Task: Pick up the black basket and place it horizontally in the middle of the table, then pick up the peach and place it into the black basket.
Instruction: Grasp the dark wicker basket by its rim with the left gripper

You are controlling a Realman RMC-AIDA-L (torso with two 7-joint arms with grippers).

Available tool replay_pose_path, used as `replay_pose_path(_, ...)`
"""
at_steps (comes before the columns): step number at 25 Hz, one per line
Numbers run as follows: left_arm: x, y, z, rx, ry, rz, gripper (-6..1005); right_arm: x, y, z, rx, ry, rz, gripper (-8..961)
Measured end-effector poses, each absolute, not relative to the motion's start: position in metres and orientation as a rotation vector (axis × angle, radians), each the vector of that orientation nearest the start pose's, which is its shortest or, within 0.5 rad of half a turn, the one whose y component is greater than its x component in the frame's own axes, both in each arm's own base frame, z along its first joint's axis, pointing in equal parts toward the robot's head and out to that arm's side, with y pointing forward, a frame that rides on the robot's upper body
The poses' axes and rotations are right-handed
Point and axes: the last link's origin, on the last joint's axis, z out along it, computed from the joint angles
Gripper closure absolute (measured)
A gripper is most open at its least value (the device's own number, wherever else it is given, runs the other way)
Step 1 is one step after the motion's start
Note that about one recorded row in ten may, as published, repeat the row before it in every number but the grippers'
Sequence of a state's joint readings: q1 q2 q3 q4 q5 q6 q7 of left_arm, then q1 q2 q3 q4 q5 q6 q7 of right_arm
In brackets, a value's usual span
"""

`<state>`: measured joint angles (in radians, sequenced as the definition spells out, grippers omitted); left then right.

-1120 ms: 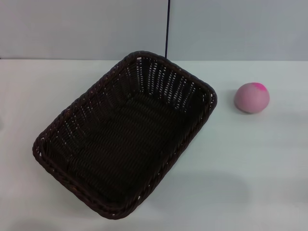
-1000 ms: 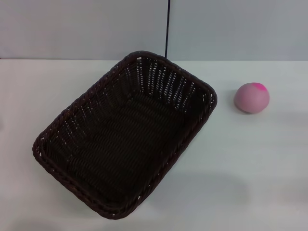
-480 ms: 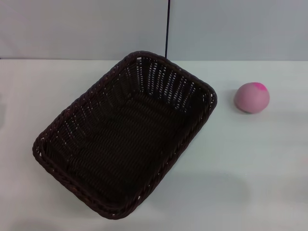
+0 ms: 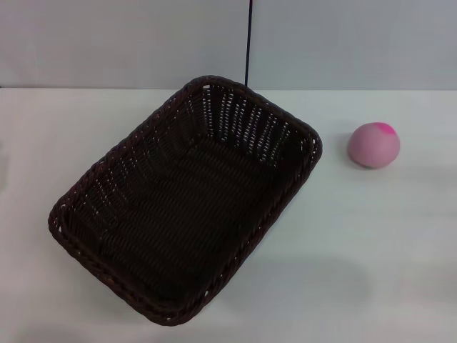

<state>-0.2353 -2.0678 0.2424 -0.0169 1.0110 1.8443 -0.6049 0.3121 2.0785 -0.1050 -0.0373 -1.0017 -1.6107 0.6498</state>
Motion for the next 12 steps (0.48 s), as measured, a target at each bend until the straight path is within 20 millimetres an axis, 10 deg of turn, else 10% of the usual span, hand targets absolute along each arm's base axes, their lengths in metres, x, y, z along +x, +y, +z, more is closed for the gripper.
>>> replay_pose_path(12,-0.349,0.241,0.089,-1.438,-0.640,-1.451,455,0.372,0.258,0.080,-1.068,0.595,1.138,459)
